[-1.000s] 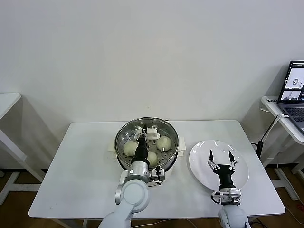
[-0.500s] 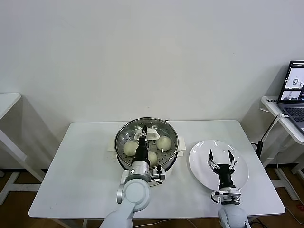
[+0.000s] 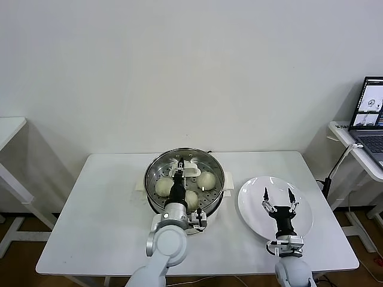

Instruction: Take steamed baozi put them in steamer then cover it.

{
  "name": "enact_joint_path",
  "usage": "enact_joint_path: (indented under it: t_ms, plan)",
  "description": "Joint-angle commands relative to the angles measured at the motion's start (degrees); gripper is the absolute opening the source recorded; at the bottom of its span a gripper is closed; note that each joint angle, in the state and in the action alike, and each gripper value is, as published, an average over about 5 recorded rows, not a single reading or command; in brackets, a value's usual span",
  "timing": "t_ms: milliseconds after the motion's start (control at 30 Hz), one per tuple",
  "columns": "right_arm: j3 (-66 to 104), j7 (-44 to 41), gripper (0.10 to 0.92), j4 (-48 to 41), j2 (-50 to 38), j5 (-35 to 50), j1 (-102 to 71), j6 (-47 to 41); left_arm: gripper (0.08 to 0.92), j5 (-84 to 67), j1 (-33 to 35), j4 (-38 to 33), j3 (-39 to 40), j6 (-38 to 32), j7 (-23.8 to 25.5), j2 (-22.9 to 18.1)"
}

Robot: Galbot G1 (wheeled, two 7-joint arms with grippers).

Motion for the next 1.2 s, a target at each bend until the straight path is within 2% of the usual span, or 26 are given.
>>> enact_joint_path:
  t_ms: [33,267,500,700,767,867,1000,1100,1200]
  plan:
    - [-0.1,0.0,0.823,0.1,0.0,0.0,0.0,-0.1,0.281,0.0,0.7,-0.8,-0.2,-0.4,0.0,0.1]
    - [-0.1,0.0,0.823,0.3,-0.2,0.1,0.0,-0.2,0.484,-2.8,2.1,-6.2,0.1,-0.1,0.2,2.4]
    - [-0.2,0.1,0.823,0.5,-0.5,0.0,0.4,-0.5,0.584,-8.1,4.7,-14.7,0.4,0.5,2.7,7.2]
    - [0.1,0.0,0.823,1.2,-0.5,0.0,0.8,-1.3,0.751,-14.2,6.5,-20.5,0.1,0.4,4.9,11.0]
    - [0.0,0.3,0.823,1.8,-0.7,0.1,0.6,-1.9,0.794,-19.1,6.9,-22.9,-0.9,0.5,4.2,12.0]
    - [-0.4,1.6,0.823,3.5,-1.3,1.0,0.2,-3.9,0.819,-30.8,7.2,-27.0,-5.0,0.4,-1.0,13.3]
    - [-0.7,2.3,0.823,5.9,-2.2,3.2,-0.6,-7.4,0.822,-50.9,7.4,-29.0,-12.9,-3.3,-14.9,15.5]
    - [-0.6,1.7,0.823,7.1,-2.6,5.2,-1.2,-8.6,0.823,-64.5,8.2,-26.6,-20.0,-9.0,-23.1,16.5]
    - [-0.8,1.2,0.823,8.4,-2.8,7.6,-1.9,-9.5,0.823,-75.8,9.6,-21.1,-27.5,-16.6,-26.6,17.2]
